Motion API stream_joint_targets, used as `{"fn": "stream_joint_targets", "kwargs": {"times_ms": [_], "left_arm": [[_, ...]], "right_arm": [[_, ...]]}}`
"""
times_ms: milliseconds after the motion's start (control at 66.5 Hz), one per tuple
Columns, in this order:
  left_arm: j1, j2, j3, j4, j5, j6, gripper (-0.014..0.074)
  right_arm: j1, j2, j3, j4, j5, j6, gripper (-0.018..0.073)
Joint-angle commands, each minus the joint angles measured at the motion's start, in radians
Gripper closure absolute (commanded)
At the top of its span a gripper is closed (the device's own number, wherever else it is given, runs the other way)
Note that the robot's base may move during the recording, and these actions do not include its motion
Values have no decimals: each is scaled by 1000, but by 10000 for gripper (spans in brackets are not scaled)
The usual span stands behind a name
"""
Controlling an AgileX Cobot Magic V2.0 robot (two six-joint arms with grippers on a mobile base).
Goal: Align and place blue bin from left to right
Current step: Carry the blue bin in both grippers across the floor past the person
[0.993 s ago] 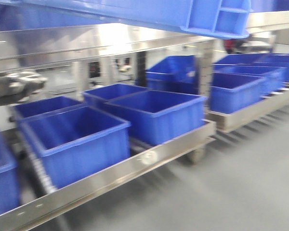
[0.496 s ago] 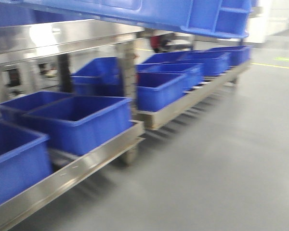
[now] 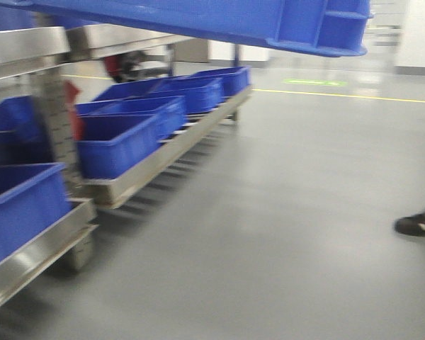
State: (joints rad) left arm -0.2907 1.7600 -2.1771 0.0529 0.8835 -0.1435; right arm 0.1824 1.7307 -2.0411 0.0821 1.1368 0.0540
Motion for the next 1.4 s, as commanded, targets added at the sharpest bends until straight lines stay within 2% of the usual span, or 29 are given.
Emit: {"fn": "stream_joint_targets", "kwargs": {"times_ms": [0,1384], "left_arm": [[-7,-28,-19,-38,-96,0,708],[-7,-28,-19,-38,-96,0,708]], "right_arm": [[-1,-8,-14,-5,-73,18,629],[-1,-8,-14,-5,-73,18,629]]}}
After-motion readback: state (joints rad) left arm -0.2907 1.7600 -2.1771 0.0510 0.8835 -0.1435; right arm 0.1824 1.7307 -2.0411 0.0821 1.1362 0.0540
